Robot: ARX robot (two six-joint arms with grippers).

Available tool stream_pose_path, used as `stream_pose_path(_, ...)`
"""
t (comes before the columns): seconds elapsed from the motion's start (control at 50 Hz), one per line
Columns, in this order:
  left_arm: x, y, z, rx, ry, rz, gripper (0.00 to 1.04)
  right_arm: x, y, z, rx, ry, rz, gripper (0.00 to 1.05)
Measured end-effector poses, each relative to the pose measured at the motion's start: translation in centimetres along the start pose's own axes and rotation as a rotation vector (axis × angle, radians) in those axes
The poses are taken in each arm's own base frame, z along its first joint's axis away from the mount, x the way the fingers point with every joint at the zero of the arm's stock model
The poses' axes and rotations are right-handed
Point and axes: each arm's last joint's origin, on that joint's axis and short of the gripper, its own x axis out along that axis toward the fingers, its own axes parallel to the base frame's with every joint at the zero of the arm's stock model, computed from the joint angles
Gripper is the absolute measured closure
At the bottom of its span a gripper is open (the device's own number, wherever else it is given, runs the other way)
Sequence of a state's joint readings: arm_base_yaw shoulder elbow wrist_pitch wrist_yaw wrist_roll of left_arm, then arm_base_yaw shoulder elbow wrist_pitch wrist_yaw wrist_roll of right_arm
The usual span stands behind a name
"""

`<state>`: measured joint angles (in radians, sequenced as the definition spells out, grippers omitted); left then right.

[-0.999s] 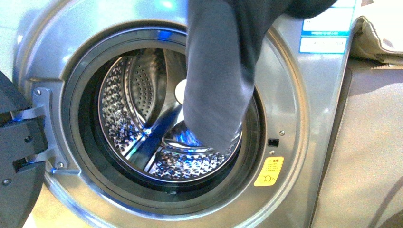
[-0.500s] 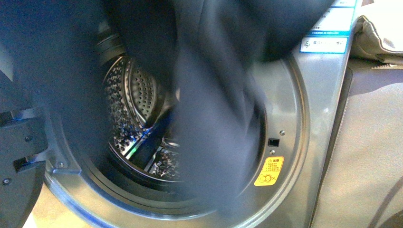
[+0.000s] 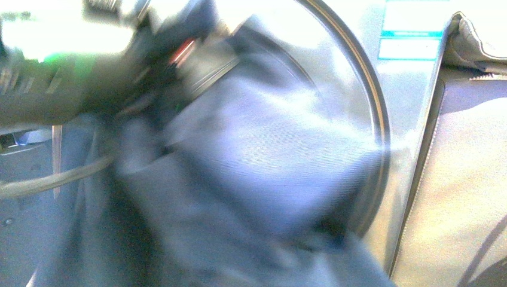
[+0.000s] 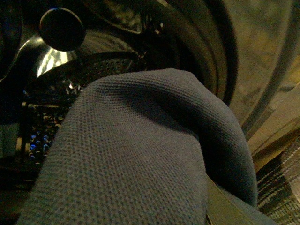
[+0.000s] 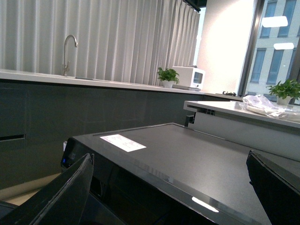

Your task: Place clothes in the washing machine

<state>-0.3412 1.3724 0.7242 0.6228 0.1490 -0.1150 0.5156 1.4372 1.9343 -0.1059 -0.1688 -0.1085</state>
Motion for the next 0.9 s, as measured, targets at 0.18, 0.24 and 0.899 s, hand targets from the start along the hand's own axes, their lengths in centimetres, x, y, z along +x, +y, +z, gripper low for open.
stream_pose_path(0.18, 1.2, 1.7, -1.1, 0.060, 0.026, 0.062, 0.98, 0.0, 0.0, 0.0, 0.000, -0.001, 0.000, 0.07)
stream_pose_path(0.24, 1.6, 2.2, -1.2, 0.095, 0.000, 0.086, 0.98, 0.0, 0.0, 0.0, 0.000, -0.001, 0.000, 0.07)
stream_pose_path(0.899, 11.6, 5.9, -6.8, 0.283, 0.020, 0.184, 0.98, 0.0, 0.0, 0.0, 0.000, -0.001, 0.000, 0.07)
